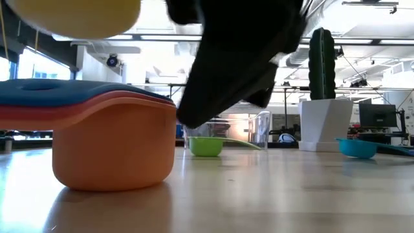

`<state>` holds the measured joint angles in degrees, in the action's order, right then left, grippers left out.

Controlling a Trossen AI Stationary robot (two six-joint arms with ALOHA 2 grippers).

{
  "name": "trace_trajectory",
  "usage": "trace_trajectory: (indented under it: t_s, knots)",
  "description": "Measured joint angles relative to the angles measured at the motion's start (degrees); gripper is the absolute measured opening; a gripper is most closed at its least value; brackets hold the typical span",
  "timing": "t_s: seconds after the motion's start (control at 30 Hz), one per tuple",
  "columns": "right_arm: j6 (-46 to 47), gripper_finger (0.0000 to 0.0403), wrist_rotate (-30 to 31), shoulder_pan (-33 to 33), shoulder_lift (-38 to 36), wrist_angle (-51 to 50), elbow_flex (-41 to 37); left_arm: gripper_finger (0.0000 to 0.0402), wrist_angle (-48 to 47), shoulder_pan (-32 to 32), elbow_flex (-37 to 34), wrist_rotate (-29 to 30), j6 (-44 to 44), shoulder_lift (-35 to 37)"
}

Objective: Nest measuring cups in basket
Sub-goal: Stack the yellow measuring cup on top of the blue measuring cup

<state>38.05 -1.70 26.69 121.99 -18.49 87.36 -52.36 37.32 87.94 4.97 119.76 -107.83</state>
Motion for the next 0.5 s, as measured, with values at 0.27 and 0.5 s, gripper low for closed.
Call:
trace_trajectory:
  t_s: [0.27, 0.5]
  knots:
    - [-1.91, 0.0000, 7.99, 1.23, -5.06, -13.22, -0.01, 0.0008, 1.84, -1.94, 0.00, 0.43, 1.94, 0.00]
    - [-5.95, 0.0000, 10.07, 1.30, -8.98, -17.74, -0.05, 0.0008, 1.20, -3.69, 0.02, 0.70, 4.46, 0.00]
